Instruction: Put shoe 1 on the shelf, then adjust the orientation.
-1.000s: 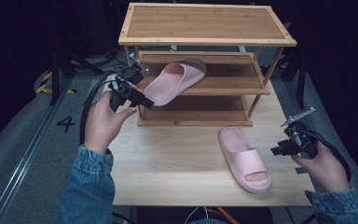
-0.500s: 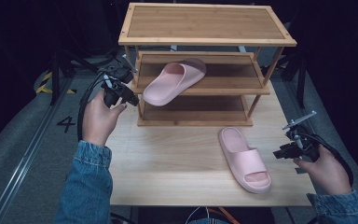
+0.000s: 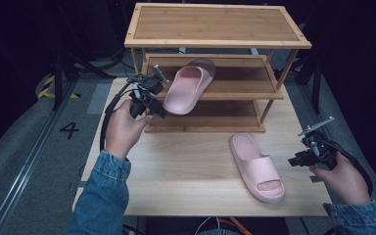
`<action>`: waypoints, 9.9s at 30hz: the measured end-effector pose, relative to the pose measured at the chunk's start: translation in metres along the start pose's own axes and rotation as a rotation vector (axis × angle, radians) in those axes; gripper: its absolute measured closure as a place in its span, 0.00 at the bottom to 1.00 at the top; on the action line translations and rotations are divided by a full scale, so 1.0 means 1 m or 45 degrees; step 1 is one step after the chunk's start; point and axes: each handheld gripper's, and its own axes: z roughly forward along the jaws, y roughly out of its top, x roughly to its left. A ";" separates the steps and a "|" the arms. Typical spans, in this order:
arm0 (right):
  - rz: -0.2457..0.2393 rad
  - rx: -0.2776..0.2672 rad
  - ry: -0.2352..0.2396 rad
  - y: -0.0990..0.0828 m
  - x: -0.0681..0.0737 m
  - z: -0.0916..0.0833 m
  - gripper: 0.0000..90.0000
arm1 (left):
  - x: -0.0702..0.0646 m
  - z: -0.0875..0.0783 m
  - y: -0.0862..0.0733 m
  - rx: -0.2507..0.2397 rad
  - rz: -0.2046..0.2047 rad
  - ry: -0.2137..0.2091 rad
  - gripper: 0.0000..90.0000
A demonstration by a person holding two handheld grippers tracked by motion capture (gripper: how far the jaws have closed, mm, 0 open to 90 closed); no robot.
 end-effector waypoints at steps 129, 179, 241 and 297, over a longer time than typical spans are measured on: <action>-0.414 0.226 0.252 0.041 0.124 0.067 0.90 | 0.006 0.098 -0.099 0.567 0.028 0.249 0.19; -0.223 0.216 0.069 0.078 0.084 0.082 0.93 | 0.002 0.103 -0.096 0.587 0.036 0.243 0.19; -0.089 0.087 0.044 0.056 0.036 0.055 0.96 | 0.007 0.102 -0.101 0.592 0.020 0.250 0.19; -0.114 0.121 0.058 -0.005 0.072 0.053 0.93 | -0.003 0.118 -0.071 0.612 0.110 0.188 0.19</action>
